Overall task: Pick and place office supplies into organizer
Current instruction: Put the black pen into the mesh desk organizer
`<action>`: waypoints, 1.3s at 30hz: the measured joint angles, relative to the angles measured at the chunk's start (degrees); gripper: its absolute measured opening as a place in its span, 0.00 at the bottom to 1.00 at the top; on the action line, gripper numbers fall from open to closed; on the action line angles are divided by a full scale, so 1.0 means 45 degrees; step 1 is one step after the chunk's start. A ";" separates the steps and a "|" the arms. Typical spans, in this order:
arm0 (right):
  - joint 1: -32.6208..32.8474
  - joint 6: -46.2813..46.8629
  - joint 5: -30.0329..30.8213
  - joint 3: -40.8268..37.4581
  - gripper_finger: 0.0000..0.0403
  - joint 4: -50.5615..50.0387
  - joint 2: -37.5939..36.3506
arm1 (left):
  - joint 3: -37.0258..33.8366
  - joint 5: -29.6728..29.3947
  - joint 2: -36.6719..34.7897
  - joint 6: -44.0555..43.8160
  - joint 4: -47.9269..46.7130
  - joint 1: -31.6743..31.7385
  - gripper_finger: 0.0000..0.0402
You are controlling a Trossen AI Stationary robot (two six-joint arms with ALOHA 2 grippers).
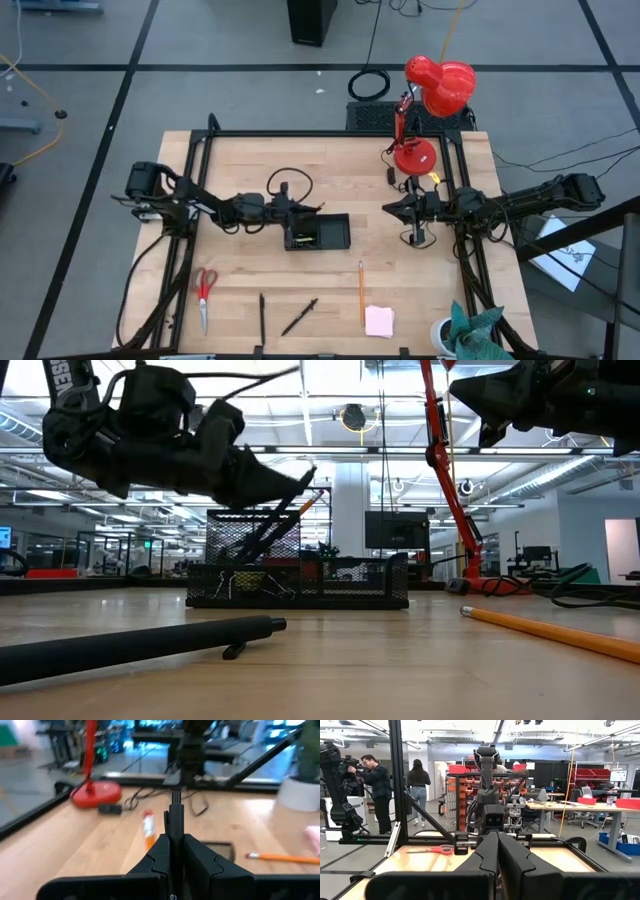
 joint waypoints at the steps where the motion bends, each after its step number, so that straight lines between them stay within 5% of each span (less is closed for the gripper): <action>1: -0.0001 0.0000 0.0000 0.0000 0.01 0.0000 0.0001 | 0.0000 -0.0072 0.0014 -0.0059 -0.0157 0.0005 0.09; 19: 0.0004 0.0005 0.0000 0.0000 0.01 0.0000 0.0002 | 0.0019 -0.0142 -0.0014 -0.1524 -0.0781 0.0000 0.09; 31: 0.0001 0.0057 -0.0029 0.0000 0.01 0.0000 0.0002 | 0.0024 -0.0119 -0.0019 -0.1641 -0.0848 -0.0010 0.31; 39: -0.0001 0.0053 -0.0044 0.0000 0.01 0.0005 0.0003 | 0.0017 -0.0001 -0.0522 -0.1324 -0.1012 -0.0228 0.31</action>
